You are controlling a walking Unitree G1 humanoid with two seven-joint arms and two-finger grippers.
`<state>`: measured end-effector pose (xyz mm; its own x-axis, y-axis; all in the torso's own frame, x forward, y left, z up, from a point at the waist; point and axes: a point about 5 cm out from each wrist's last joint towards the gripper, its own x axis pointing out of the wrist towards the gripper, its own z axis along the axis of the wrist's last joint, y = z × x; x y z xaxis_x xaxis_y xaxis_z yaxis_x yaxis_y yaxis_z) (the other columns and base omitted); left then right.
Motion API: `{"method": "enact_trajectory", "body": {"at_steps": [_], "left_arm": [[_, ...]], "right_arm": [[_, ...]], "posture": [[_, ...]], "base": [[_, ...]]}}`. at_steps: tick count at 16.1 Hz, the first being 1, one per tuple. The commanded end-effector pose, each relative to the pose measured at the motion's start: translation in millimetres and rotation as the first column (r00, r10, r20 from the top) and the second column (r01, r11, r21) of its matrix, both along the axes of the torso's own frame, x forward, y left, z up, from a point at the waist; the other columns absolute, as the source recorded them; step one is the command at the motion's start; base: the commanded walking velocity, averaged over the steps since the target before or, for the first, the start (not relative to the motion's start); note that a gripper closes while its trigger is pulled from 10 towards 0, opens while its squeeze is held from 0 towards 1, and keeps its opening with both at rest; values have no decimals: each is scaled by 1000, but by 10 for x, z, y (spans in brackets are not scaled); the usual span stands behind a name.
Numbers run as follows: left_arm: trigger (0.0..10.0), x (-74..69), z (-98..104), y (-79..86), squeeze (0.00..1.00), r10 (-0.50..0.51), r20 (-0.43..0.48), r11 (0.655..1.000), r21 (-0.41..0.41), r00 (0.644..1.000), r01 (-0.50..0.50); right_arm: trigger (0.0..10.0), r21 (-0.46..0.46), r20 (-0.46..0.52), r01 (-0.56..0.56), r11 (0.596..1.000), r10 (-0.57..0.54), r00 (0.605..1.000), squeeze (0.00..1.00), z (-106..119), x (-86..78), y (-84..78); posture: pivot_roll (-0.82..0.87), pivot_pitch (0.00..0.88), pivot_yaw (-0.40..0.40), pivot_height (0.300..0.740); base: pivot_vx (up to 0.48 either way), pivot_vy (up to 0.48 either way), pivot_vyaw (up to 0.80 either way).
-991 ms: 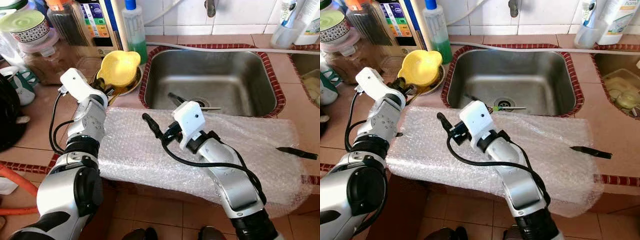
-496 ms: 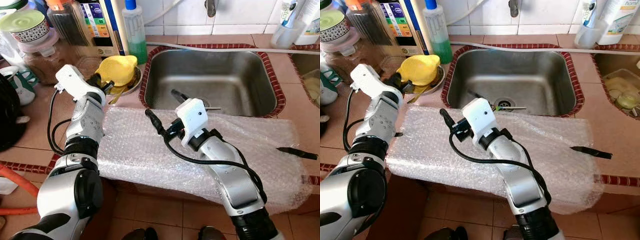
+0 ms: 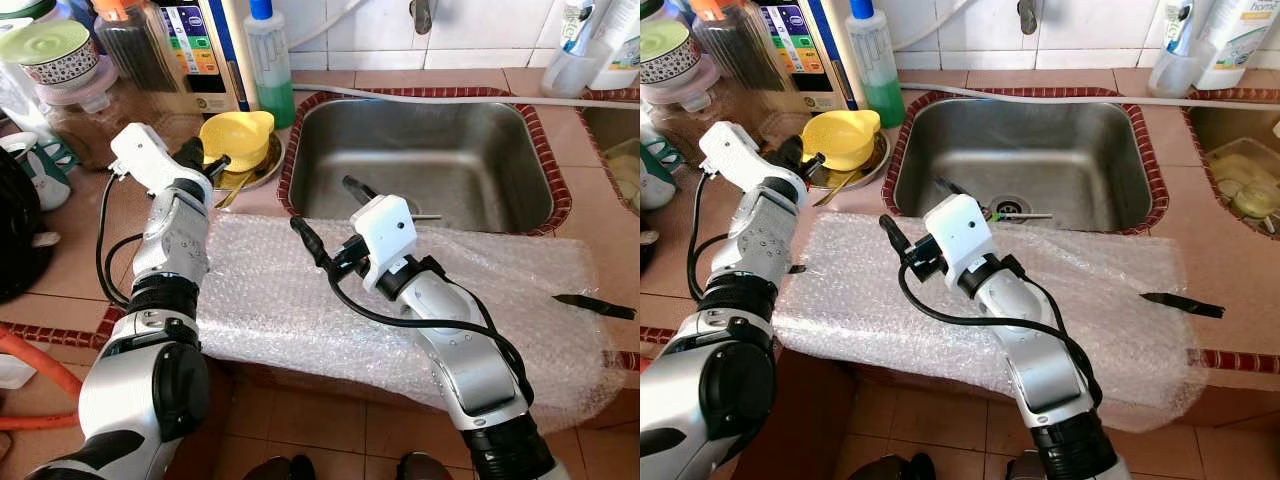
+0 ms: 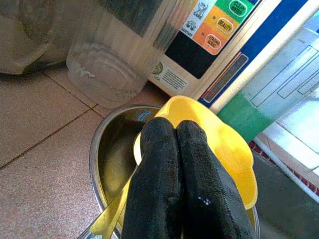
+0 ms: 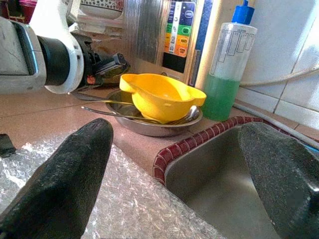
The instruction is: Kitchen organization
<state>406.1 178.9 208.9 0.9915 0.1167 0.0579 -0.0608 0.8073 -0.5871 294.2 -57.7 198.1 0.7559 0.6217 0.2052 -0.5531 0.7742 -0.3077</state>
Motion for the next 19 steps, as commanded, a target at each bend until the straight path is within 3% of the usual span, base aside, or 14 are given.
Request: {"method": "enact_trajectory", "body": {"at_steps": [1, 4, 12, 15, 17, 18, 19], "left_arm": [[10000, -19, -16, 71, 1000, 17, -9, 1000, 25, 1000, -16], [10000, 11, 51, 65, 1000, 11, 5, 1000, -8, 1000, -11], [10000, 68, 84, -83, 1000, -52, -33, 997, 56, 998, 54], [10000, 68, 45, -110, 1000, -68, -61, 977, 198, 996, 78], [10000, 41, 142, -95, 1000, -78, 21, 936, 346, 997, 66], [10000, -6, 193, -66, 1000, -92, 86, 896, 441, 992, 45], [10000, -43, 204, -44, 1000, -104, 116, 882, 469, 988, 37]], "right_arm": [[10000, 3, 3, -13, 1000, 13, 1000, 0, 7, 2, 29], [10000, -3, 10, -21, 1000, 21, 1000, 0, 12, 6, 48], [10000, -8, 8, -21, 1000, 21, 1000, 0, -2, -19, 43], [10000, -10, 13, -17, 1000, 17, 1000, 0, 1, -28, 38], [10000, -5, 35, -3, 1000, 4, 999, 0, 23, -32, 21], [10000, 1, 44, 10, 1000, -10, 999, 0, 37, -31, 2], [10000, 6, 47, 21, 1000, -21, 999, 0, 42, -27, -18]], "posture": [[-258, 151, 140, 740], [-256, 149, 138, 740], [-271, 159, 141, 740], [-274, 163, 141, 740], [-273, 165, 142, 740], [-272, 165, 142, 740], [-269, 165, 142, 740]], "base": [[0, 0, 0], [0, 0, 0], [0, 0, 0], [0, 0, 0], [0, 0, 0], [0, 0, 0], [0, 0, 0]]}}
